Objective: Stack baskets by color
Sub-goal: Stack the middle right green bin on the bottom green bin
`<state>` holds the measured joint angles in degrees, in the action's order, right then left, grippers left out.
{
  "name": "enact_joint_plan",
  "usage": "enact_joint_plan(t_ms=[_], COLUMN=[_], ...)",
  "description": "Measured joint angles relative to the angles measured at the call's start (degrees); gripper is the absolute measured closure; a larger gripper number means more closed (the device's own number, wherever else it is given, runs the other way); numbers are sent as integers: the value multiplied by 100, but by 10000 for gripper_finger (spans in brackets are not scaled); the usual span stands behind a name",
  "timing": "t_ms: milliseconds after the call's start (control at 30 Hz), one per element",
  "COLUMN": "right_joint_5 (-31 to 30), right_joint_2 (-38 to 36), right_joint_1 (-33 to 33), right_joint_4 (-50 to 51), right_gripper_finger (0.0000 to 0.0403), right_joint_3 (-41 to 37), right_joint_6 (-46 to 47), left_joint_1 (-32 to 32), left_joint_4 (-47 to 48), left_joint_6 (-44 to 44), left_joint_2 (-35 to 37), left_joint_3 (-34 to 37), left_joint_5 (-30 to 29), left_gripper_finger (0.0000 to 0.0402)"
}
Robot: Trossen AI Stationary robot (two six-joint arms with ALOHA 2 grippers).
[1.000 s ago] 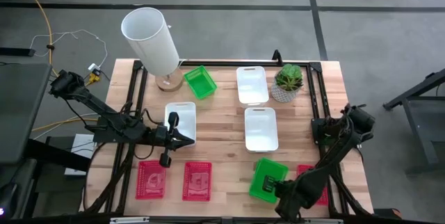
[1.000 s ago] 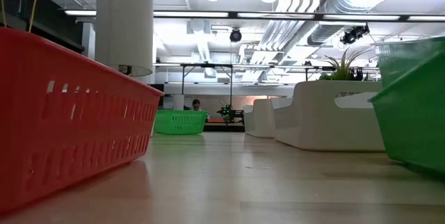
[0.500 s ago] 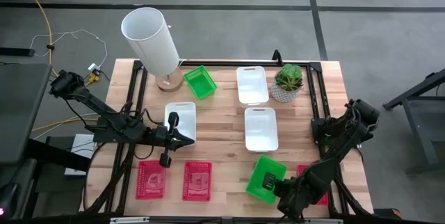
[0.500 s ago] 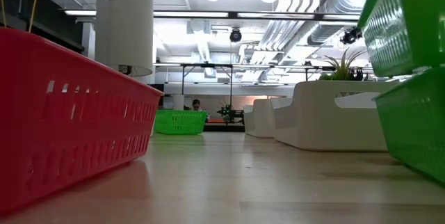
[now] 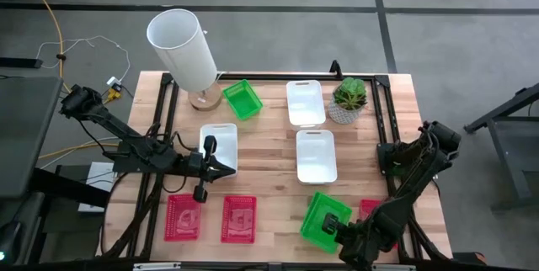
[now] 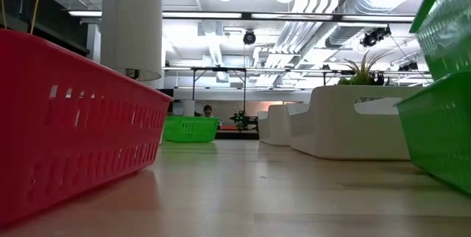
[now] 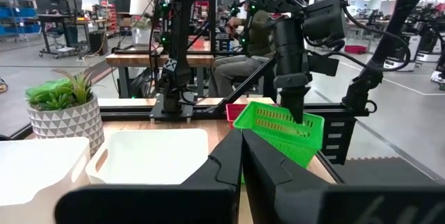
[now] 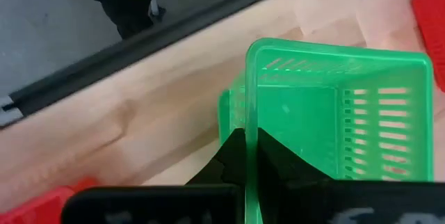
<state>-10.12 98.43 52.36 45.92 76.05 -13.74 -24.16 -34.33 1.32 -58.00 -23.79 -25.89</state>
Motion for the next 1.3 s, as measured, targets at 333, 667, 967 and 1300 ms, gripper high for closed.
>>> enact_joint_plan(t_ms=[333, 667, 967, 1300], right_joint_5=[-69, -35, -204, -182], right_joint_2=[4, 4, 7, 9], right_joint_1=[-166, -267, -268, -160], right_joint_4=[32, 34, 33, 54], right_gripper_finger=[403, 402, 402, 385], right_joint_3=[-2, -4, -4, -4], right_joint_6=[776, 1076, 894, 879], left_joint_1=[-1, -1, 0, -1], left_joint_4=[0, 0, 0, 26], left_joint_6=[14, 17, 140, 448], left_joint_2=[2, 2, 2, 2], left_joint_3=[0, 0, 0, 0], left_joint_5=[2, 0, -9, -13], left_gripper_finger=[401, 401, 401, 401])
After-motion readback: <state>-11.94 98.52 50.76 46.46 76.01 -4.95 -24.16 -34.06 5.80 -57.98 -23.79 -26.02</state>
